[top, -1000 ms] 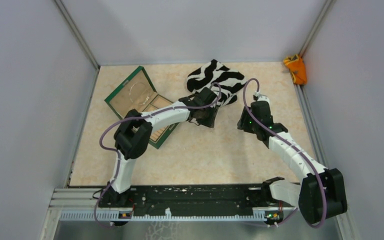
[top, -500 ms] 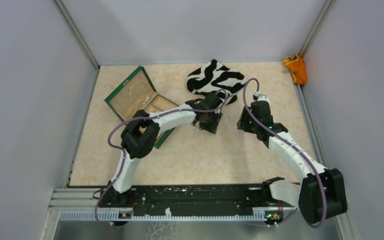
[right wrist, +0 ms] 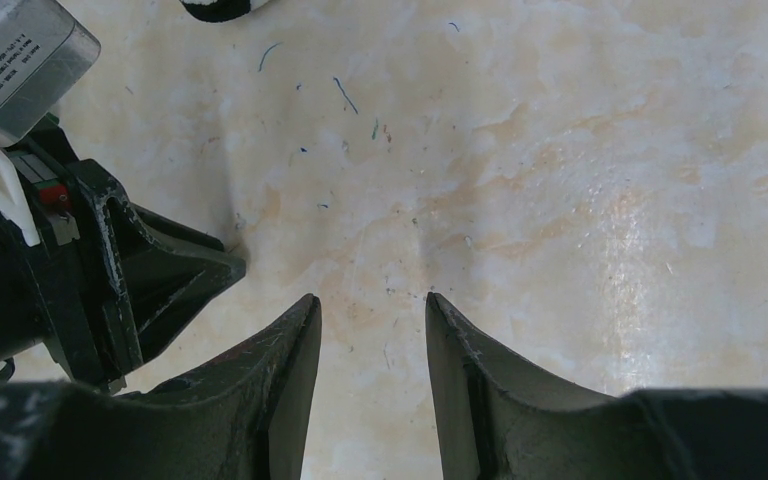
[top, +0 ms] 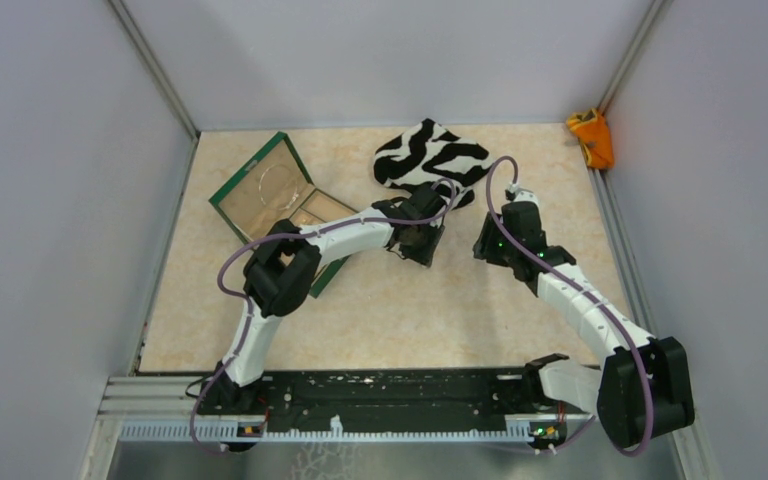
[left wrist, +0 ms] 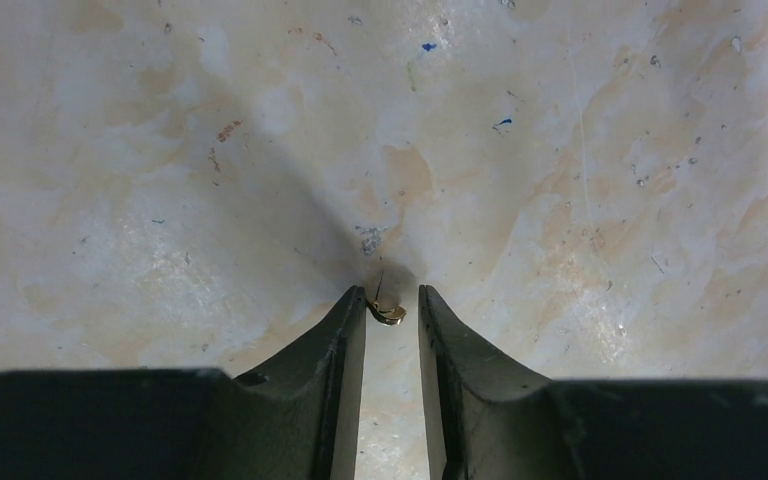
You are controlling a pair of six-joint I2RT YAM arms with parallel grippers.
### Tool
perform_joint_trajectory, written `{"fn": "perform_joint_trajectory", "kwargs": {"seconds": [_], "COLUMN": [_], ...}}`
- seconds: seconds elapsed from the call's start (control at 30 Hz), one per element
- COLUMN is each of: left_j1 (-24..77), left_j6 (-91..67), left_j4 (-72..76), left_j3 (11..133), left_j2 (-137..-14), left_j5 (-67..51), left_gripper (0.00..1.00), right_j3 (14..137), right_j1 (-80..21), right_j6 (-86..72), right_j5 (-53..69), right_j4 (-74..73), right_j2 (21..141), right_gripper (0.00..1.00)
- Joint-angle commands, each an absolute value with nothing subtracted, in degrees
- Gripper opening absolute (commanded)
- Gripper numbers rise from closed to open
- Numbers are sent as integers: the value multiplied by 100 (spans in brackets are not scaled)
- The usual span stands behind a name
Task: Organize the mixed jewelry
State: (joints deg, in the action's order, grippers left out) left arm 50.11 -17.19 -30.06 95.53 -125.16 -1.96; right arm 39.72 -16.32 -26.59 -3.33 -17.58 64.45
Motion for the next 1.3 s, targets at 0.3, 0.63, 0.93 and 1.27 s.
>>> {"fn": "perform_joint_trajectory", "kwargs": {"seconds": [0.3,0.63,0.93,1.27], "left_j1": [5045,5045,5045,5045], "left_j6": [-1694,-1657,-1594,-1660], "left_j4": [-3284,-3323,-3322,-3255], "left_j3": [9552,9445,9404,9251], "left_j2": [-12761,-12570,-12392,-12208], "left_j5": [-126,-53,-53,160], "left_gripper": [28,24,25,30], "right_j3": [3990,3981,3990,3981], "right_j1": [-1608,-1608,-1608,-1608], "right_j6": [-2610,-2629,-2637,-2646], "right_j5": [-272,-220,-195,-187], "right_j4": [-1524,-1503,-1488,-1481], "right_j2": [6354,6375,6383,6388], "right_gripper": [43,43,43,43]}}
